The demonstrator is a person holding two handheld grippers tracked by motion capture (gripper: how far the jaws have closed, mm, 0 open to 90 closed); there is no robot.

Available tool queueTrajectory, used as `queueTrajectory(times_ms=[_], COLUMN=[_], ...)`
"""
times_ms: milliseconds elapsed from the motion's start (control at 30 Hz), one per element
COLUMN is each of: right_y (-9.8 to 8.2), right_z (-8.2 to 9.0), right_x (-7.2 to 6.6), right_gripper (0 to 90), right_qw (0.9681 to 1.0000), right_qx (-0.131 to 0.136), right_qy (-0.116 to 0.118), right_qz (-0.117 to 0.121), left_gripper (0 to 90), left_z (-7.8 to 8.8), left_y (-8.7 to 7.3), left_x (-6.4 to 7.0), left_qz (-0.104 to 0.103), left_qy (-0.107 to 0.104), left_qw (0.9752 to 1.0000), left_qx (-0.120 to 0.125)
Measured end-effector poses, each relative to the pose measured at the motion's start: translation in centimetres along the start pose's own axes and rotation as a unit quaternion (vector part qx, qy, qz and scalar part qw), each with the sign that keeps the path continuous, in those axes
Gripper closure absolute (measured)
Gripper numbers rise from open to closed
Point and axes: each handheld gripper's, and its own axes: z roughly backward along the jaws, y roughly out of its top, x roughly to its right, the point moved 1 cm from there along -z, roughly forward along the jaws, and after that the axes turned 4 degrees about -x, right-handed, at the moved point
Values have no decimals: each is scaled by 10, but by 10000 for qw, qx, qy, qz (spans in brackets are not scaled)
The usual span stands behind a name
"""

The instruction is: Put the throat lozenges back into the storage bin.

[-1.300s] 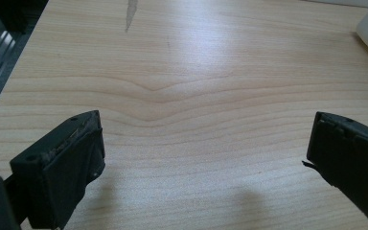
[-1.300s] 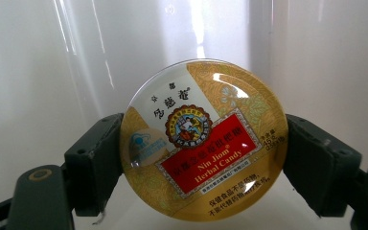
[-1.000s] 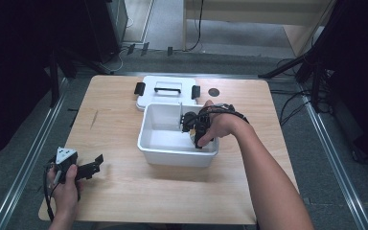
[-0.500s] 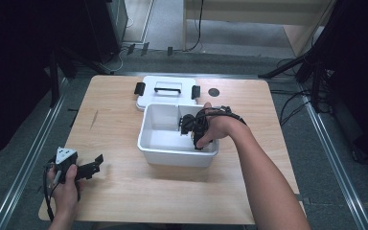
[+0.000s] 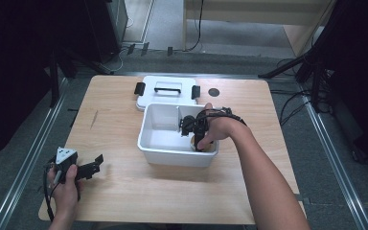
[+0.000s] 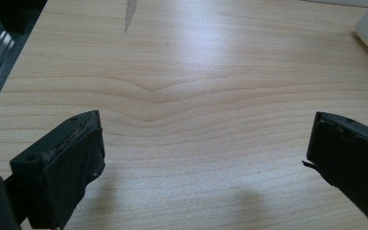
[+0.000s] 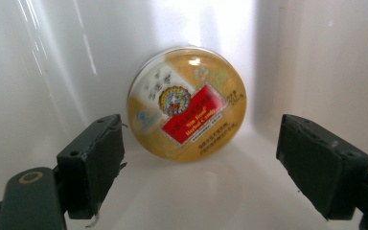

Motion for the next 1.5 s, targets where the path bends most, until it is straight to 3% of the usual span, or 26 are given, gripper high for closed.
queueTrajectory(times_ms=[133,267,433,833,1067,1500], right_y=[-1,-3,-6,-16,-22,-27], right_z=[1,3,7,20,28,49], right_x=[0,0,1,5,6,8], right_gripper=[214,328,399,566,606,672], right_qw=[10000,9997,9991,9969,9948,9920], right_qx=[36,228,406,781,985,1221], right_qy=[-23,-81,-128,83,233,328], right_qz=[-1,53,76,19,-72,-17], left_gripper=[0,0,0,0,0,0], left_z=[0,0,0,0,0,0], left_y=[0,0,0,0,0,0], left_x=[0,0,0,0,1,0], left_qz=[-4,-5,-7,-15,-27,19], left_qy=[1,-4,4,8,11,10], left_qw=[10000,10000,10000,10000,10000,10000], left_qx=[-2,-1,-2,-4,-10,8])
